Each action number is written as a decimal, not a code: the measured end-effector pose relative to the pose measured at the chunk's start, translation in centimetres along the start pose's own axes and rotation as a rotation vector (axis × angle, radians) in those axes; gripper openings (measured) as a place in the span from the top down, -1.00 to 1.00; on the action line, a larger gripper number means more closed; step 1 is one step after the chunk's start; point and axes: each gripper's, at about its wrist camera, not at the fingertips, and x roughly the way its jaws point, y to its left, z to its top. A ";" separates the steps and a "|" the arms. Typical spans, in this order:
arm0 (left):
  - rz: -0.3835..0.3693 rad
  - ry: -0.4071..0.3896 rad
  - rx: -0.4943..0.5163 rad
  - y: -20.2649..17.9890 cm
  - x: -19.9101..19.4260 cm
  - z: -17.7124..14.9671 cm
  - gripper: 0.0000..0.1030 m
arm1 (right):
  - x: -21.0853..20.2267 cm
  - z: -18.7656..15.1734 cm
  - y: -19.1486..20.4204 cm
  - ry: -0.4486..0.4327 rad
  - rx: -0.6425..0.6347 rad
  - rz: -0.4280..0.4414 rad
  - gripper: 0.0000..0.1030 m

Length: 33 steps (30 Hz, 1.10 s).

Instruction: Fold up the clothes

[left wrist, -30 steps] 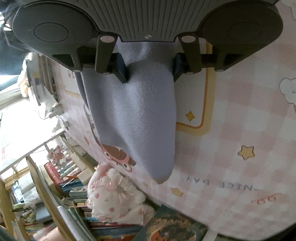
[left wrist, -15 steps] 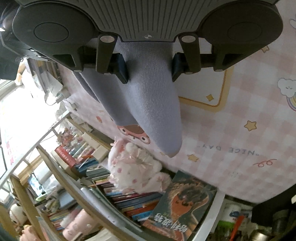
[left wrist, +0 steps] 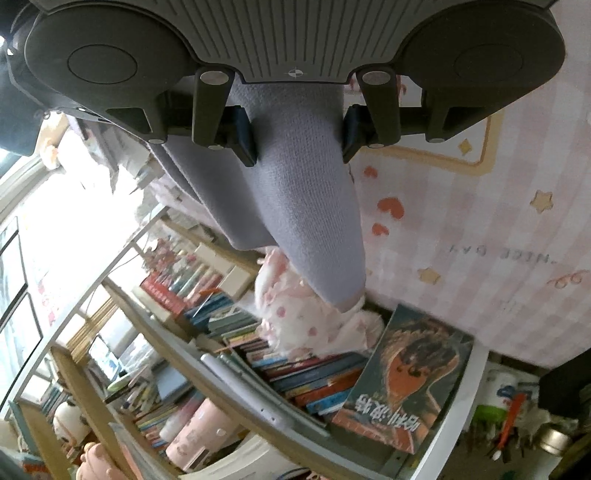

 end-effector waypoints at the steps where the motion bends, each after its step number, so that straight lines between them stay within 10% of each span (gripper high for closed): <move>1: -0.007 -0.003 0.005 0.1 0.1 0.3 0.12 | 0.1 0.2 0.1 -0.007 -0.005 -0.005 0.42; 33: -0.093 0.061 -0.006 15.7 9.0 13.1 0.15 | 19.0 9.1 2.6 -0.009 -0.066 -0.167 0.42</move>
